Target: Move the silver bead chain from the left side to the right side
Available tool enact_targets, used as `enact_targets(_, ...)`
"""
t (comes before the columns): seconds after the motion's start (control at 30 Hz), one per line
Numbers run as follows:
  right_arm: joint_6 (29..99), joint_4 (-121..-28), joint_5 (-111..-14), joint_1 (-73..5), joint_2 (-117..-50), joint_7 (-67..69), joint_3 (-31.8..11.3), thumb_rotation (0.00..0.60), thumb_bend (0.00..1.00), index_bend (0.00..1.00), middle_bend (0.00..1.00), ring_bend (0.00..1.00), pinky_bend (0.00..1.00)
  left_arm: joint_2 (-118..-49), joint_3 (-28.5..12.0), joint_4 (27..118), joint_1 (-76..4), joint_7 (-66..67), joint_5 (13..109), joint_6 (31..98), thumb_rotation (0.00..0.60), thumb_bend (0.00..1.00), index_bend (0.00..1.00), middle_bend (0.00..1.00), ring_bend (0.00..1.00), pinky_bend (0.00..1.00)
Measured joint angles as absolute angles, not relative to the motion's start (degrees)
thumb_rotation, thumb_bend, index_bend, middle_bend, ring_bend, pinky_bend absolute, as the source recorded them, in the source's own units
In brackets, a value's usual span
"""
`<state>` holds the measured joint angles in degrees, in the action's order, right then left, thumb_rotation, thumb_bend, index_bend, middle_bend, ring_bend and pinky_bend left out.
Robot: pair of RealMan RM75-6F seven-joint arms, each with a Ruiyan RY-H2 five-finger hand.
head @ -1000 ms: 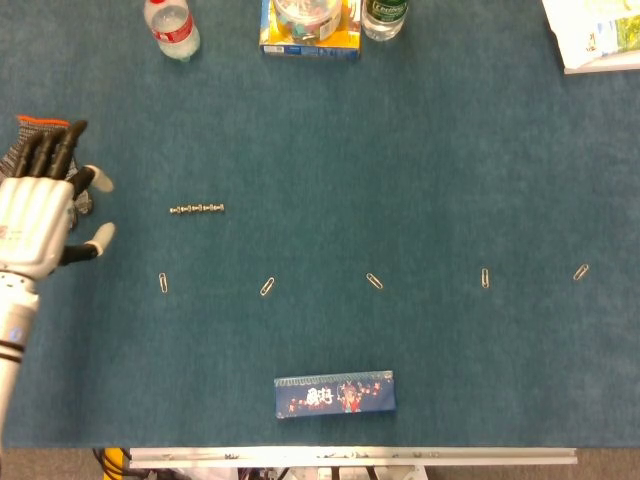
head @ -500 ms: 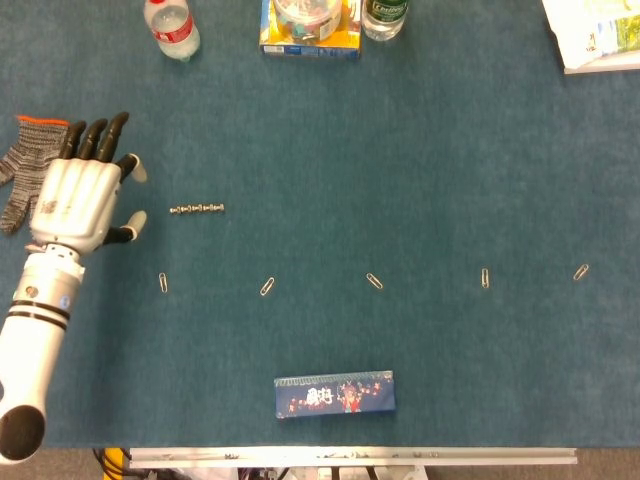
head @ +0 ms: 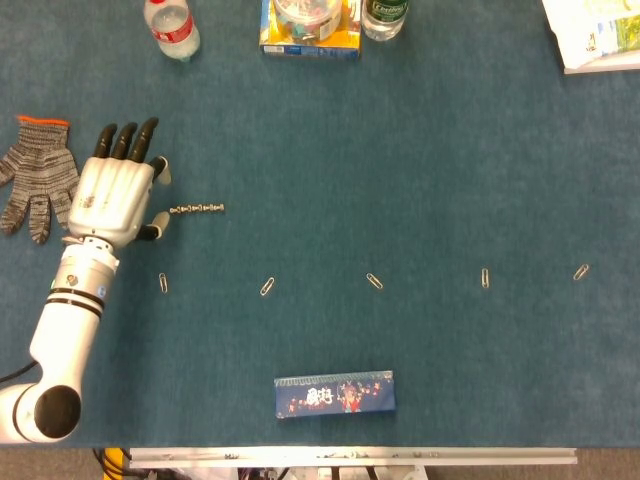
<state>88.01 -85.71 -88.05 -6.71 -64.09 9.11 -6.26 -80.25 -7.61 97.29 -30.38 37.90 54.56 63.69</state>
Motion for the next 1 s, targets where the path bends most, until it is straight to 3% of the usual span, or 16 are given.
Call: enact_targets(1.0, 86.62, -85.71, -88.05, -7.31, -64.41, 8.19, -5.78, 0.600, 0.25, 0.30, 0.31, 0.23, 0.35, -87.80, -6.57, 91.18, -34.10, 41.14, 46.18, 63.91, 0.600, 0.27, 0.40, 0.03, 0.00, 0.00)
